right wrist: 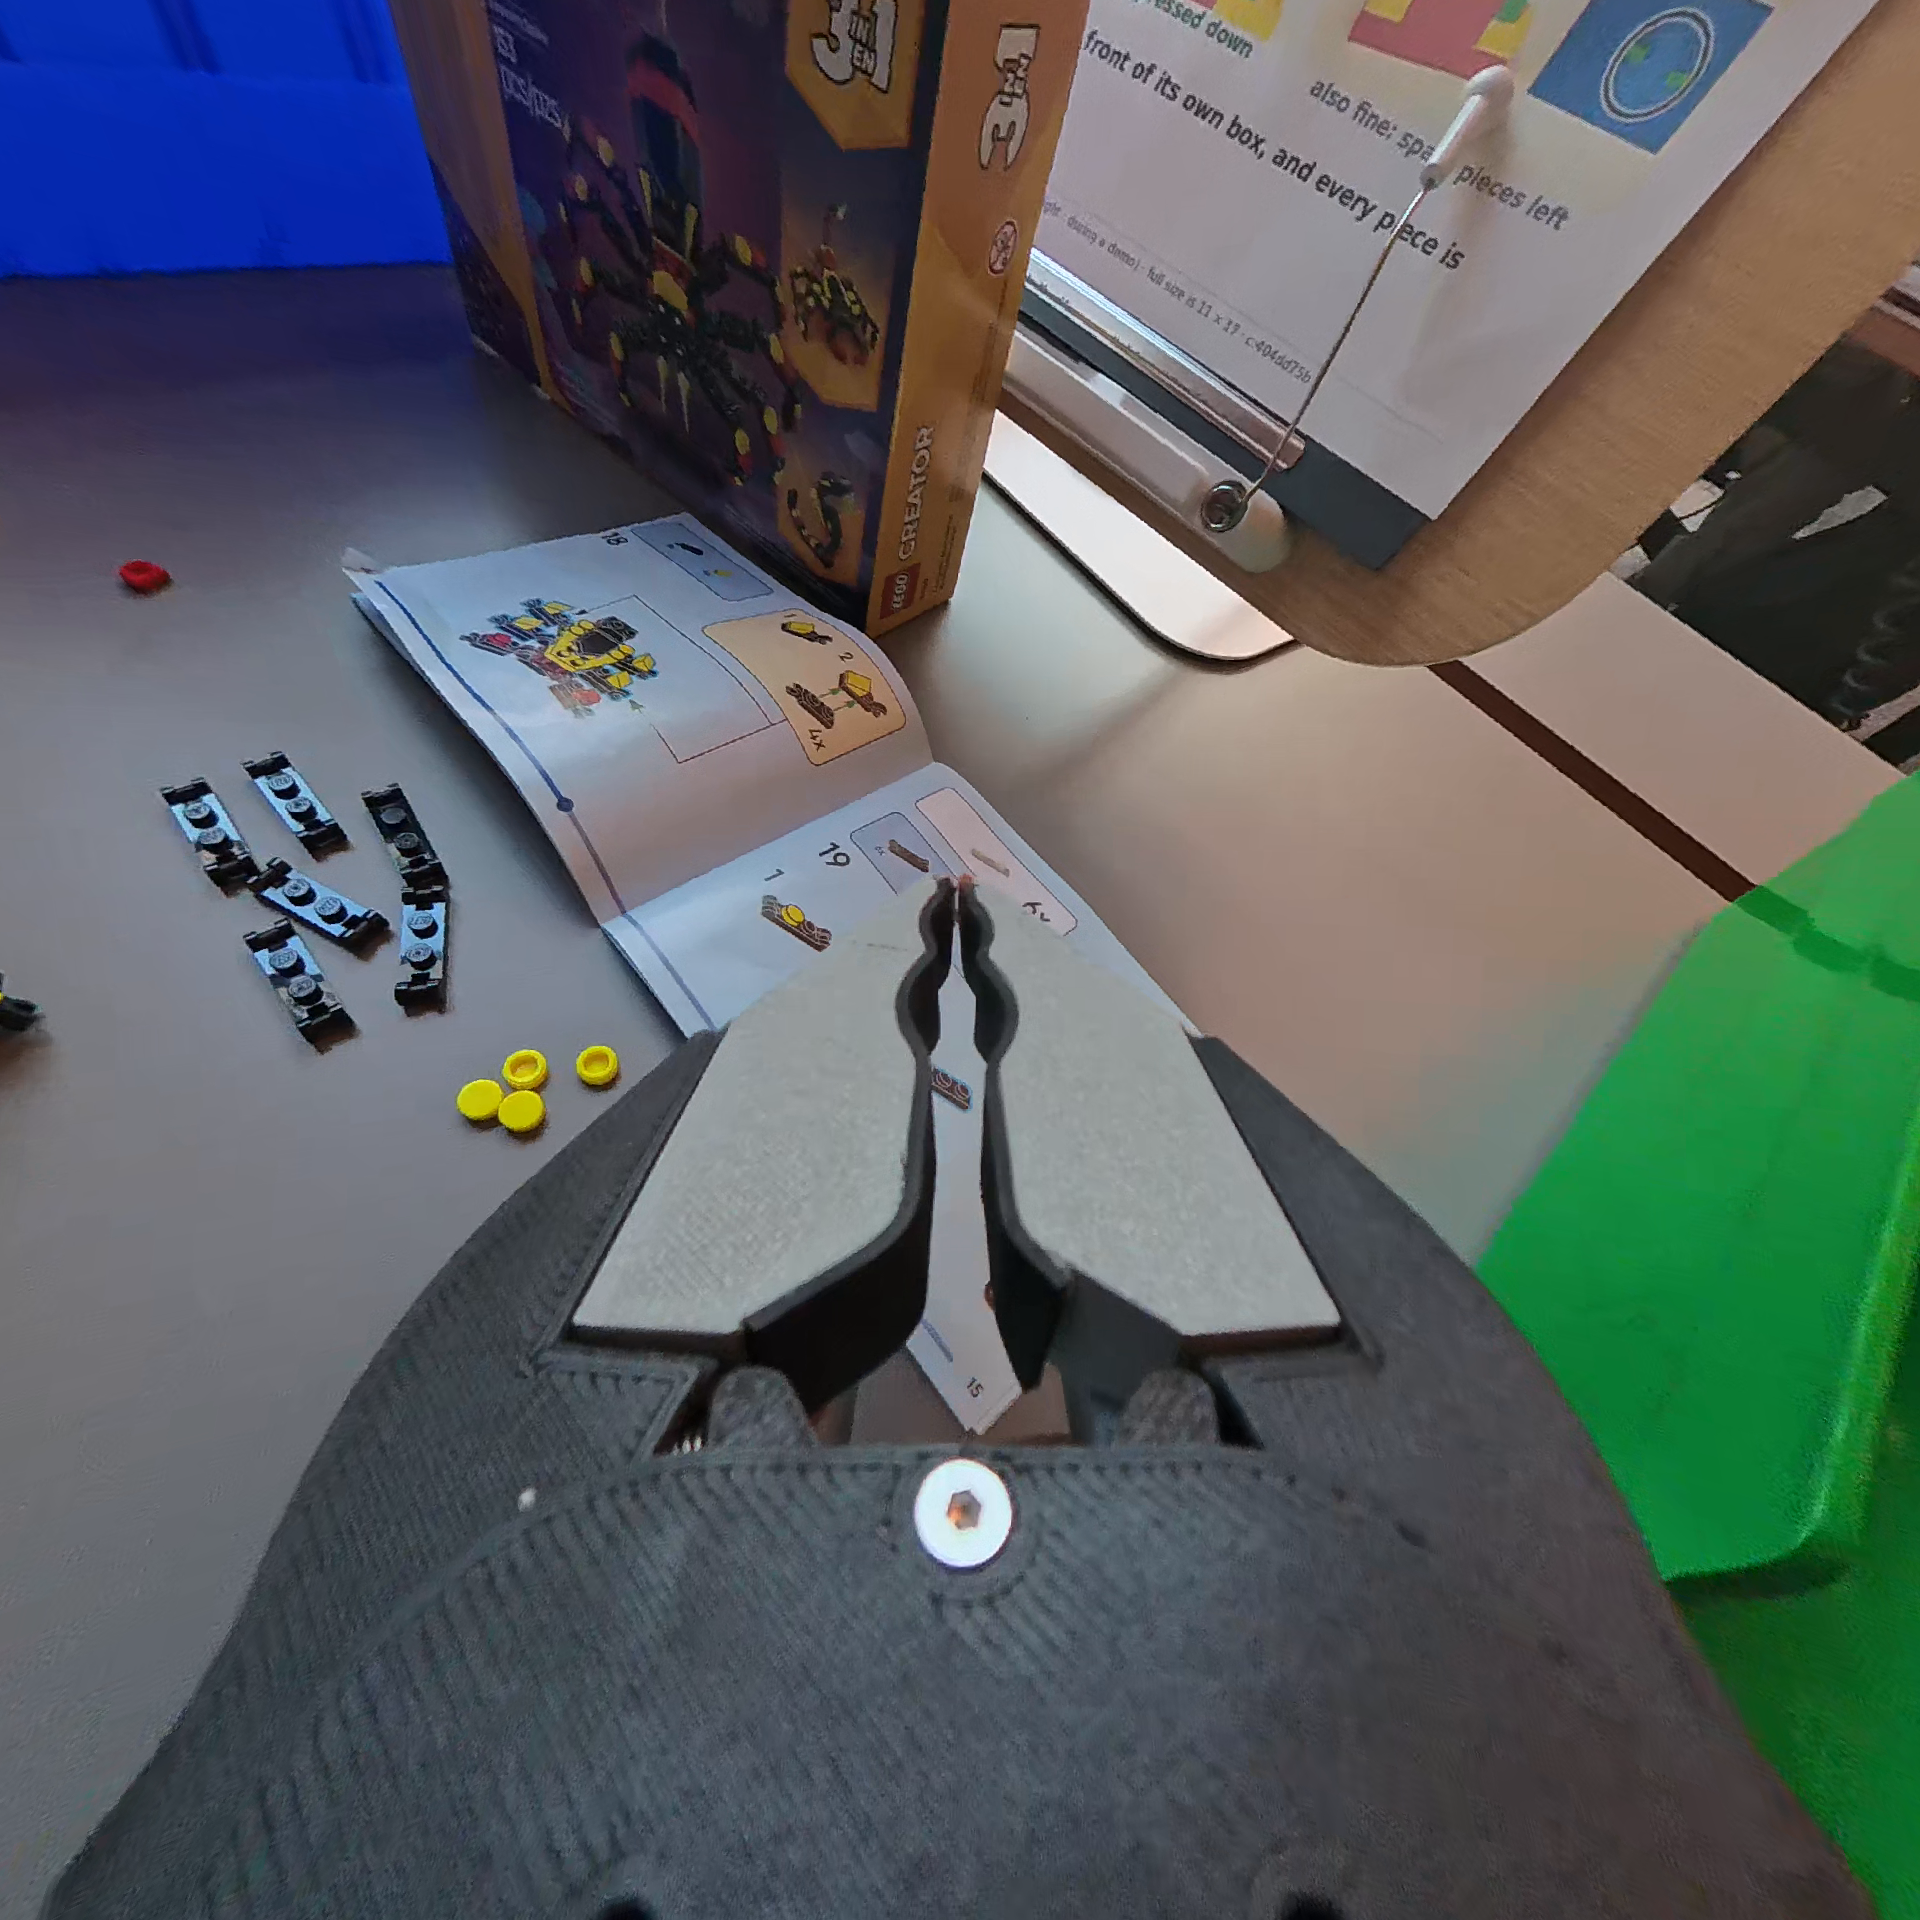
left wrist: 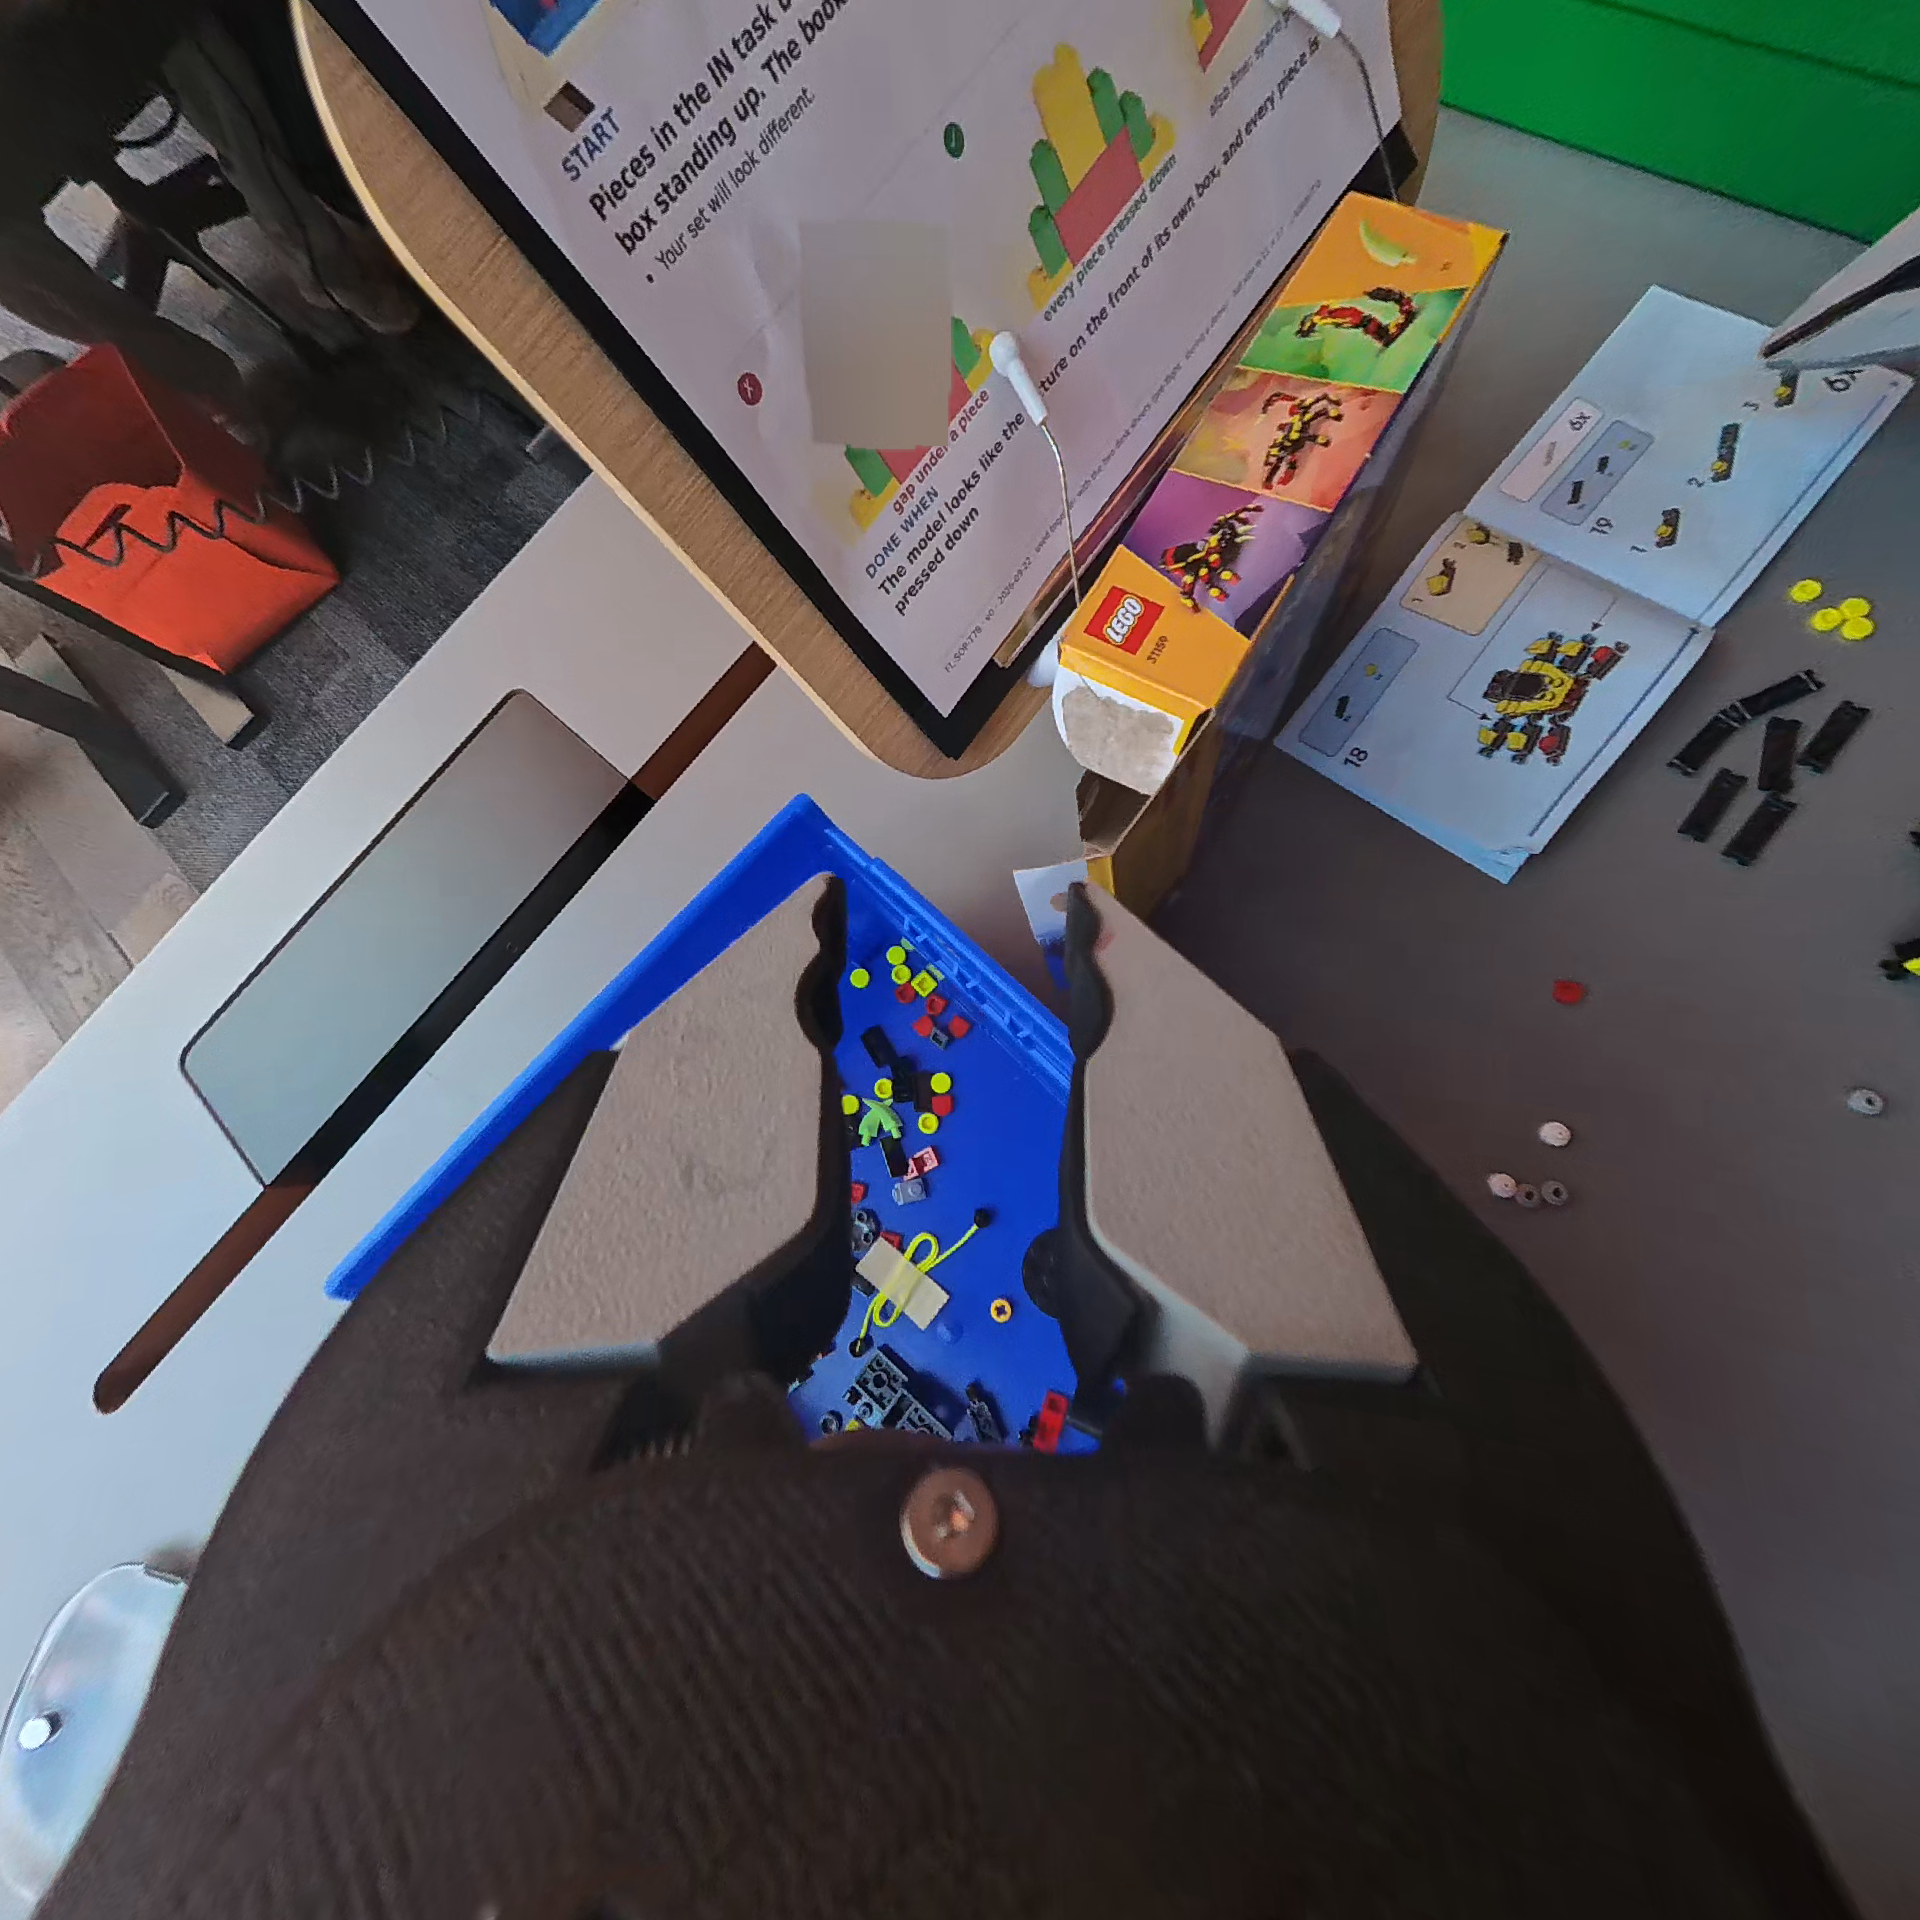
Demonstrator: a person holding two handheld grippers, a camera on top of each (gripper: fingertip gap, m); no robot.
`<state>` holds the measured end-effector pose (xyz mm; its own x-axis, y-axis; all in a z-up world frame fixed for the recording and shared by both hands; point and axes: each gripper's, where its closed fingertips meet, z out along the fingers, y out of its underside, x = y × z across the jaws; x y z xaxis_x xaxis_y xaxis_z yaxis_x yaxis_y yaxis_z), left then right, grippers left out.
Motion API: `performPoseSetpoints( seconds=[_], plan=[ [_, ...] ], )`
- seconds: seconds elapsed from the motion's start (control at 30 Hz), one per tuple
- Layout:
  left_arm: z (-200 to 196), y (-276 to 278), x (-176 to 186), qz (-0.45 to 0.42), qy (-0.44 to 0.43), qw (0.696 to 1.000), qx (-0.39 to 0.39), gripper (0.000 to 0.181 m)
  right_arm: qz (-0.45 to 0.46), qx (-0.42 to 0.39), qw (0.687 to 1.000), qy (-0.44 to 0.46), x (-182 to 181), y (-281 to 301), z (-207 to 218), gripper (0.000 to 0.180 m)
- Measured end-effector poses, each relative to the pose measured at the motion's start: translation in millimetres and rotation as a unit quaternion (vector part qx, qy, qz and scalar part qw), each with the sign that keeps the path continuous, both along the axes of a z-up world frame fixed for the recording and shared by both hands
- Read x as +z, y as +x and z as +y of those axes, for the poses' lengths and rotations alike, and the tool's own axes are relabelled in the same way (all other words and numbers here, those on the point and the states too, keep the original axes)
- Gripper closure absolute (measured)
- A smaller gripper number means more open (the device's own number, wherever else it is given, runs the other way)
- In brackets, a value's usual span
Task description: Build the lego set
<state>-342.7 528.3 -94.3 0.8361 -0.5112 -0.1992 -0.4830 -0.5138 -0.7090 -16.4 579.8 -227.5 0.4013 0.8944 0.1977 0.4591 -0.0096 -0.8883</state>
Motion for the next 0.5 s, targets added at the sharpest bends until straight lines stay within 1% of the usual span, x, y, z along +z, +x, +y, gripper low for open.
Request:
performPoseSetpoints(
  seconds=[0.13, 0.23, 0.37, 0.5],
  plan=[
    [1.3, 3.4, -3.3, 0.019, -0.002, 1.0, 0.01, 0.139, 0.021, -0.06, 0.998, -0.009, 9.6, 14.4, 13.0, 0.18],
    [-2.8, 12.8, 4.2, 0.02, 0.013, 1.0, 0.009, 0.14, 0.048, -0.078, 0.996, -0.013, 20.3, 20.3, 16.0, 0.18],
    [-12.5, 13.4, 13.0, 0.019, 0.03, 0.999, 0.021, 0.141, 0.058, -0.078, 0.995, -0.005, 26.4, 20.0, 14.7, 0.18],
    [-26.2, 5.0, 1.2, 0.025, 0.008, 0.999, 0.048, 0.142, 0.059, -0.064, 0.996, -0.022, 20.9, 12.6, 11.3, 0.18]
  ],
)
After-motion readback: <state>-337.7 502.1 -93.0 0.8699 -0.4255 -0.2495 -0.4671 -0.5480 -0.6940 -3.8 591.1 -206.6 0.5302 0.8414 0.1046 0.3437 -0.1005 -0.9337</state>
